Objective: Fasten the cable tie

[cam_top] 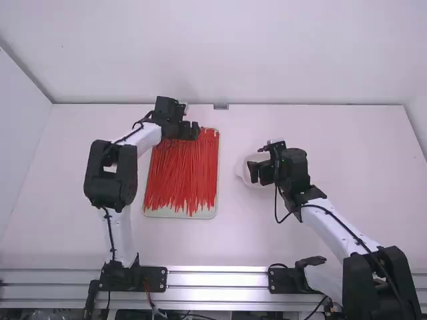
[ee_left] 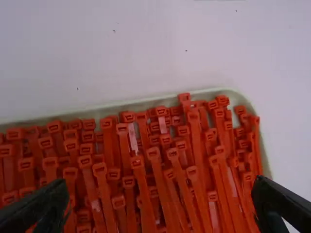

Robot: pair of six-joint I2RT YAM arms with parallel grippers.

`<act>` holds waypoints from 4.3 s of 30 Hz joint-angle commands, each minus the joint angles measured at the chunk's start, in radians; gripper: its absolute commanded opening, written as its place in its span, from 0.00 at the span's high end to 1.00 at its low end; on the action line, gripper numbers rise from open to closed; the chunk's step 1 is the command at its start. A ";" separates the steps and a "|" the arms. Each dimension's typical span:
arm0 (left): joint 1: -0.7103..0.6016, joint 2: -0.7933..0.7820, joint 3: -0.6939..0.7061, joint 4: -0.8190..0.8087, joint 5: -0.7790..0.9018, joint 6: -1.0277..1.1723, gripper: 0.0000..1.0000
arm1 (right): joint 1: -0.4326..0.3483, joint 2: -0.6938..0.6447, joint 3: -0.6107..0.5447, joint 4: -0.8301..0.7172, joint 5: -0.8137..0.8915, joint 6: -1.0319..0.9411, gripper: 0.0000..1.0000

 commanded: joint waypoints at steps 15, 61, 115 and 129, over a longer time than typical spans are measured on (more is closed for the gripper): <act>-0.002 0.078 0.023 0.098 -0.013 -0.044 0.34 | 0.003 0.008 0.030 0.002 -0.001 0.003 0.02; -0.002 0.109 0.022 0.109 -0.013 -0.054 0.76 | 0.005 0.008 0.030 -0.006 -0.002 -0.003 0.02; 0.011 -0.025 0.420 -0.259 -0.011 -0.075 0.98 | 0.004 0.008 0.030 0.002 -0.002 -0.003 0.02; 0.011 -0.442 0.300 -0.395 -0.115 -0.016 0.98 | 0.014 0.008 0.030 0.022 -0.002 0.000 0.02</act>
